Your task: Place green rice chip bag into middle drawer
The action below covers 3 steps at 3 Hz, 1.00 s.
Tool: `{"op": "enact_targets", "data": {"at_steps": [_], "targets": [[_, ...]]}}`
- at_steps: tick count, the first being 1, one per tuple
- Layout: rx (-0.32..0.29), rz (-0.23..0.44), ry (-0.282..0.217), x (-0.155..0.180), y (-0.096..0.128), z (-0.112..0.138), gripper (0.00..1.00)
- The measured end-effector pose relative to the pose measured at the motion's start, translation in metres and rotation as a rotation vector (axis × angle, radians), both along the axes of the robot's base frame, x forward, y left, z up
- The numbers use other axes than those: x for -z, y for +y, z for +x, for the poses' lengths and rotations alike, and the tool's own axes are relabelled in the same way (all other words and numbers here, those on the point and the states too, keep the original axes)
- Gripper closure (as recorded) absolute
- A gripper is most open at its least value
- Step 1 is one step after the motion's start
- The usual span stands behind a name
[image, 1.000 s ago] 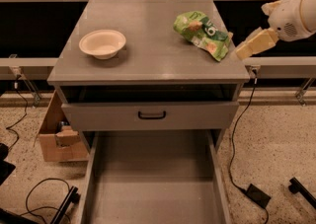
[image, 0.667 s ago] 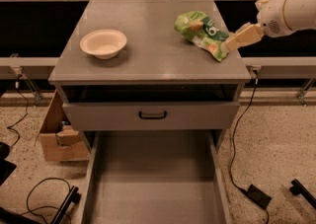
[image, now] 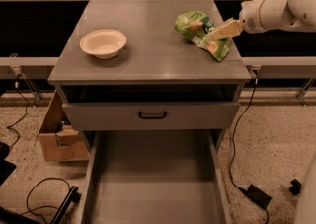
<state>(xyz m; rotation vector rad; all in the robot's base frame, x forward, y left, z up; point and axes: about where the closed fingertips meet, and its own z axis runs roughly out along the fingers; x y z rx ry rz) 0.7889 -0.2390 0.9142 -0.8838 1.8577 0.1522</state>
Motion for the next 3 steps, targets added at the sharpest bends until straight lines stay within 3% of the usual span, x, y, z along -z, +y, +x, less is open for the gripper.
{"op": "enact_targets", "data": {"at_steps": [1,2,3], "targets": [[-0.031,0.082,0.05,0.026,0.023,0.027,0.0],[-0.089,0.15,0.108,0.042,0.058,0.038,0.17],[-0.096,0.155,0.114,0.044,0.063,0.039,0.4]]}}
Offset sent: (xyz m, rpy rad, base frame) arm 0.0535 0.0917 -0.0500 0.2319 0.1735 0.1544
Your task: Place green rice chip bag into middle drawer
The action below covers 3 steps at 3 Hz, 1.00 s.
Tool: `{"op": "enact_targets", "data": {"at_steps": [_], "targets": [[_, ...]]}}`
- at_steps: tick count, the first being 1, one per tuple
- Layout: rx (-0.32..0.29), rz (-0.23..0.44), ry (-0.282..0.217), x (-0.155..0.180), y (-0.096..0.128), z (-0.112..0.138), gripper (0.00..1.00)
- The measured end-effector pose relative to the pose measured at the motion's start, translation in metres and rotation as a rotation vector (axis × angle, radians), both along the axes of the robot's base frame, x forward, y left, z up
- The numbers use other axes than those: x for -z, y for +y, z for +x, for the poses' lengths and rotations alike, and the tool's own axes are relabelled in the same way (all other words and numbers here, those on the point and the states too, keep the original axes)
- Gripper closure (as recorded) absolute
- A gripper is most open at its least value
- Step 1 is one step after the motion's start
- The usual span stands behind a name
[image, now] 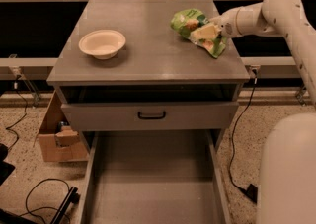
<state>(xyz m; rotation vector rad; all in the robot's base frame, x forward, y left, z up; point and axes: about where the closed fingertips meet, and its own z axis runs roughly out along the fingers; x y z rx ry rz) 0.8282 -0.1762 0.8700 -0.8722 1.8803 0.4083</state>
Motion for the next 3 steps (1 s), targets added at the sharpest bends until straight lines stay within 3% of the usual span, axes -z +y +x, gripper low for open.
{"op": "enact_targets", "data": {"at_steps": [2,3], "targets": [[-0.008,0.001,0.007,0.0051,0.0064,0.0015,0.86],[-0.011,-0.014,0.007,-0.0031,0.0048,-0.0008,1.0]]}}
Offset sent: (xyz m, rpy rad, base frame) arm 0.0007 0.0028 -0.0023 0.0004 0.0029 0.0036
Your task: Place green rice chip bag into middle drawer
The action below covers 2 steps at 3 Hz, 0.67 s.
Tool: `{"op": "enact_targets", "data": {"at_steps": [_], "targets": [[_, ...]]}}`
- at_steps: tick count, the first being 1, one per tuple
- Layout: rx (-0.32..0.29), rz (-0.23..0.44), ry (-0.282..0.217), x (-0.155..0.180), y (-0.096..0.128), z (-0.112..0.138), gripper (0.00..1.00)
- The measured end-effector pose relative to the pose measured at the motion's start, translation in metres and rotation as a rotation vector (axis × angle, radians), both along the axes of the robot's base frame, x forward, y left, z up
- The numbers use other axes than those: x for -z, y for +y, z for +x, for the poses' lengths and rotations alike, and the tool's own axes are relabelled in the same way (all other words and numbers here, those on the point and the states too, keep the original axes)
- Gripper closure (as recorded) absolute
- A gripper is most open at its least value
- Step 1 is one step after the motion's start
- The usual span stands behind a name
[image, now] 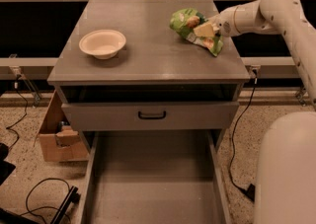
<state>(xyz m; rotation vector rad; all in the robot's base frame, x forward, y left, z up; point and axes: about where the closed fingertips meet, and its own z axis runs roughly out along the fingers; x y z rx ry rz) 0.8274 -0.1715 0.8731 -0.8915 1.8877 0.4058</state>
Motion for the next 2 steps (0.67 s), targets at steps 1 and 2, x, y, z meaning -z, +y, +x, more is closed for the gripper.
{"op": "enact_targets", "data": {"at_steps": [1,2], "targets": [[0.006,-0.032,-0.025,-0.034,-0.008,-0.018,1.0],[0.039,-0.062,-0.065,-0.083,-0.024,-0.059,1.0]]}}
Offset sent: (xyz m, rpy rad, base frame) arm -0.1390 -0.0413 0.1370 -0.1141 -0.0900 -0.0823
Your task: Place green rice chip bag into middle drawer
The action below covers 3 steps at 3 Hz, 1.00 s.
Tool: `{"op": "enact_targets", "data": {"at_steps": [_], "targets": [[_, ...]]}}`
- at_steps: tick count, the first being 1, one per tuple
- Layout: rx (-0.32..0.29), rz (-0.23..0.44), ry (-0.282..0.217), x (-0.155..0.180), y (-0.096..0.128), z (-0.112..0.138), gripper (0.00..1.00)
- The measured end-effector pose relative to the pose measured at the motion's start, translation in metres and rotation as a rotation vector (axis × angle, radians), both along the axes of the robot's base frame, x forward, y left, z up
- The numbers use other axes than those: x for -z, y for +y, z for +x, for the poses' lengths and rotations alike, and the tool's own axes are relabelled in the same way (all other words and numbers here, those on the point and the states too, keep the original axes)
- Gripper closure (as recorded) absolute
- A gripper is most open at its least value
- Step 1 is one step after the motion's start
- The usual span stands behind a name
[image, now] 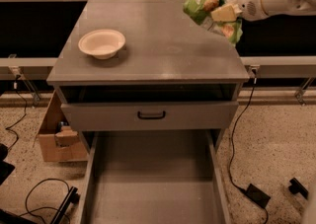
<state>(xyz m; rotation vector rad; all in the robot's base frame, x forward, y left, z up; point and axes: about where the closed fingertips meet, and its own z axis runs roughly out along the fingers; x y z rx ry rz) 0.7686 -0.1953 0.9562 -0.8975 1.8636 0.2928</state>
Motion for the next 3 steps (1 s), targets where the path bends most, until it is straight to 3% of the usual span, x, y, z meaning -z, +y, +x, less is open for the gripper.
{"op": "enact_targets", "data": {"at_steps": [1,2,3], "targets": [[0.042,-0.021,-0.051,-0.044,-0.012,-0.063,1.0],[0.046,-0.029,-0.089,-0.071,-0.014,-0.136,1.0],[0.039,0.0,-0.025,-0.049,-0.011,-0.213,1.0]]}}
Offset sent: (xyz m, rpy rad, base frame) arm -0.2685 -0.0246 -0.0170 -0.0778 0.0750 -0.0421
